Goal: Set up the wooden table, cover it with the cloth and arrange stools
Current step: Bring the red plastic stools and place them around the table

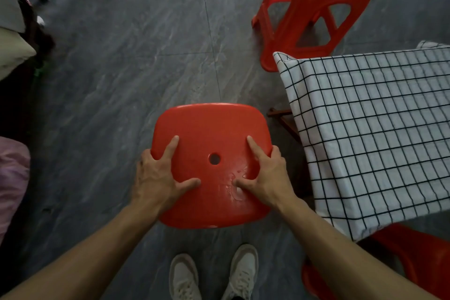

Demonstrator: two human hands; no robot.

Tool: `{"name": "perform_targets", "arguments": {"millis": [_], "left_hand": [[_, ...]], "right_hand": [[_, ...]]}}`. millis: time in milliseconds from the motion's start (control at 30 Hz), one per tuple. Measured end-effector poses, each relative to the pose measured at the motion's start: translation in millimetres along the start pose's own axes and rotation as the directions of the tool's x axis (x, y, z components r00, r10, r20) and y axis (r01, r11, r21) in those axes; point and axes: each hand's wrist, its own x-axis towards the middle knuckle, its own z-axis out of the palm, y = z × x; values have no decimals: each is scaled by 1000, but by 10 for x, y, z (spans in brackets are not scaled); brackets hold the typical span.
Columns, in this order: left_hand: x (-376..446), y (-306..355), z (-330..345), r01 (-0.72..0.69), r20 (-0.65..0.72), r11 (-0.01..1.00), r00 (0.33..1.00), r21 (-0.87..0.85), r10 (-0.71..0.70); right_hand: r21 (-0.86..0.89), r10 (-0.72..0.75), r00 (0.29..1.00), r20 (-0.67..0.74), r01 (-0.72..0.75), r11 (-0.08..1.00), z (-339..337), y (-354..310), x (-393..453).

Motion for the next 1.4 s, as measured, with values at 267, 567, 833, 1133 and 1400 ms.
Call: {"name": "perform_targets", "arguments": {"millis": [267,567,833,1133,1400], "left_hand": [[-22,-454,-225,62,-11,997,998,-53,-62],[-81,-645,-293,99,-27,993,995,-57,-100],[-107,-554,-341,138,-2,990,990,-2,-138],[-202,-771,-291,141,-42,989,989,-38,-142],[-313,-621,-345,150,-50,988,988,24,-149]], "right_hand": [[-8,-48,999,25,48,999,294,-436,-58],[-55,-15,997,79,20,998,462,-647,-92],[-58,18,999,40,-15,998,437,-721,-160],[-54,-23,1000,20,24,998,607,-731,-269],[-6,-21,997,73,22,1000,343,-703,-345]]}}
